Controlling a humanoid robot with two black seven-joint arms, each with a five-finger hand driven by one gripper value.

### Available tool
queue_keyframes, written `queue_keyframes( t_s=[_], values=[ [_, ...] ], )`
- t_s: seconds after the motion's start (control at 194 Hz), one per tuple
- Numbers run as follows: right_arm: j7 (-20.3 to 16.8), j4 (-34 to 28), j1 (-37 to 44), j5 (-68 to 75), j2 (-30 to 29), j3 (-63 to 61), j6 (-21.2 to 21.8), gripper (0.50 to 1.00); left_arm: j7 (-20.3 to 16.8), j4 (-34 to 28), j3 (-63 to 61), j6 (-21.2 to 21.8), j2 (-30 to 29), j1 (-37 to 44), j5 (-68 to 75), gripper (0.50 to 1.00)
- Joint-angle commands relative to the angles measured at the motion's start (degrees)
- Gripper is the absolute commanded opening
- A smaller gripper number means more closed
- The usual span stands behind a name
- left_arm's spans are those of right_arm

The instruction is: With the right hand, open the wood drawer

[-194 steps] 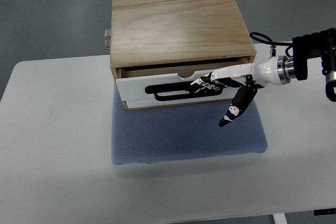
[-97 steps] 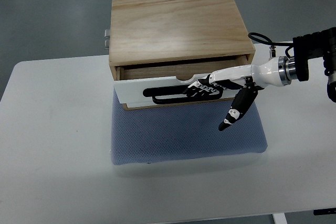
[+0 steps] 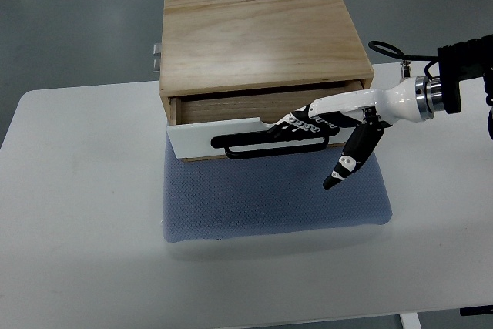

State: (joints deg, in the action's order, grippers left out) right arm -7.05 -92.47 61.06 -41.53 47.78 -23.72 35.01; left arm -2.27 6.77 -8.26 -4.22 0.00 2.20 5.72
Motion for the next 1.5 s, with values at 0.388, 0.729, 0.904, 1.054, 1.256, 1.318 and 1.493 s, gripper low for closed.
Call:
queue_keyframes(
  t_s=[0.388, 0.729, 0.904, 1.054, 1.256, 1.318, 1.493],
  values=[
    [0.81, 10.64, 8.2, 13.85, 3.03, -5.46, -0.01, 0.944, -0.01, 0.0, 0.0, 0.0, 0.0, 0.0, -0.01, 1.0],
    [0.9, 38.68, 7.06, 31.16, -0.84, -10.82, -0.01, 0.942, -0.01, 0.0, 0.0, 0.0, 0.0, 0.0, -0.01, 1.0],
    [0.98, 46.06, 2.22, 42.41, -2.51, -10.99, -0.01, 0.94, 0.08, 0.0, 0.0, 0.0, 0.0, 0.0, -0.01, 1.0],
    [4.67, 55.99, 0.29, 49.26, -9.27, -11.08, -11.18, 0.94, -0.01, 0.0, 0.0, 0.0, 0.0, 0.0, -0.01, 1.0],
    [10.65, 64.08, -3.14, 56.65, -15.96, -14.6, -19.1, 0.94, -0.01, 0.0, 0.0, 0.0, 0.0, 0.0, -0.01, 1.0],
    [10.92, 64.25, -5.42, 56.65, -17.54, -15.56, -21.56, 0.94, -0.01, 0.0, 0.0, 0.0, 0.0, 0.0, -0.01, 1.0],
    [10.92, 63.99, -8.85, 56.83, -19.74, -16.27, -23.94, 0.944, -0.01, 0.0, 0.0, -0.09, 0.0, 0.0, -0.01, 1.0]
  ],
)
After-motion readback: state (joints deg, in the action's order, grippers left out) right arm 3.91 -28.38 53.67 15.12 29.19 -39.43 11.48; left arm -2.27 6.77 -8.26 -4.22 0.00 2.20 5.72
